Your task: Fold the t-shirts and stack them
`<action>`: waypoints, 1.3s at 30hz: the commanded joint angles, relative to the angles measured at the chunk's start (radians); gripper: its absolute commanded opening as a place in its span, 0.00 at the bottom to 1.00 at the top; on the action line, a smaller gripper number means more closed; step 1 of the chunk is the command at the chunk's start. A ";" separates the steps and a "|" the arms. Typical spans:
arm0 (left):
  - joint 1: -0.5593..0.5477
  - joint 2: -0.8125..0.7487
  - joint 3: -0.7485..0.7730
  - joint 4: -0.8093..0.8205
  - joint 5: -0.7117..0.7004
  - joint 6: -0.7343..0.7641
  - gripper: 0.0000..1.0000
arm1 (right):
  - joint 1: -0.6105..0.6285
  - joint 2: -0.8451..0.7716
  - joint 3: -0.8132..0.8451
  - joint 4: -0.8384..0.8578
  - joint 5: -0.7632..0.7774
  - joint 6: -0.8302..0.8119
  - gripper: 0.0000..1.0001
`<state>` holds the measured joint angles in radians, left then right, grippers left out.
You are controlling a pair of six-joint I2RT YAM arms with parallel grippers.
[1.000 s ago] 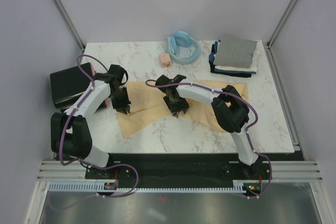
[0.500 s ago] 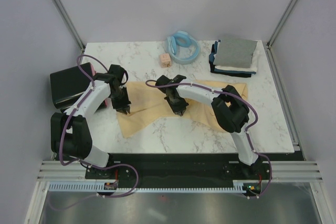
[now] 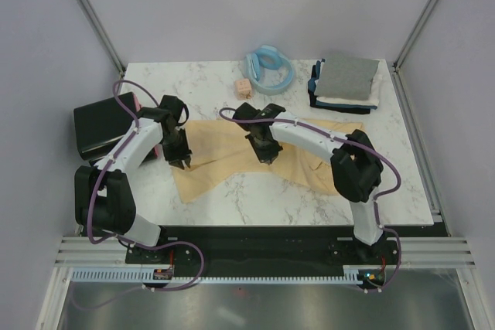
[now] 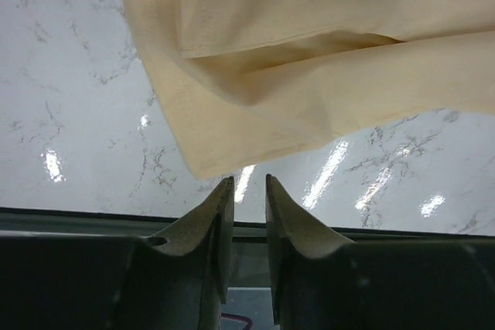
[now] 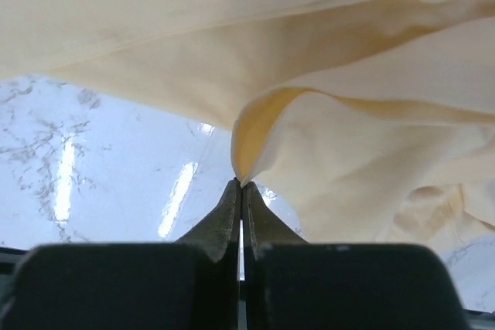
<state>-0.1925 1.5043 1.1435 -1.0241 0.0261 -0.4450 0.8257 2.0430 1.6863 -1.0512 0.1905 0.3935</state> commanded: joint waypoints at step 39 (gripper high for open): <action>-0.004 0.157 -0.238 0.024 0.031 -0.101 0.43 | -0.163 -0.363 -0.033 -0.052 -0.071 0.002 0.00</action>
<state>-0.1932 1.6409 0.9073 -1.0157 0.0566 -0.5129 0.6758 1.7382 1.6562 -1.1072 0.1360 0.4118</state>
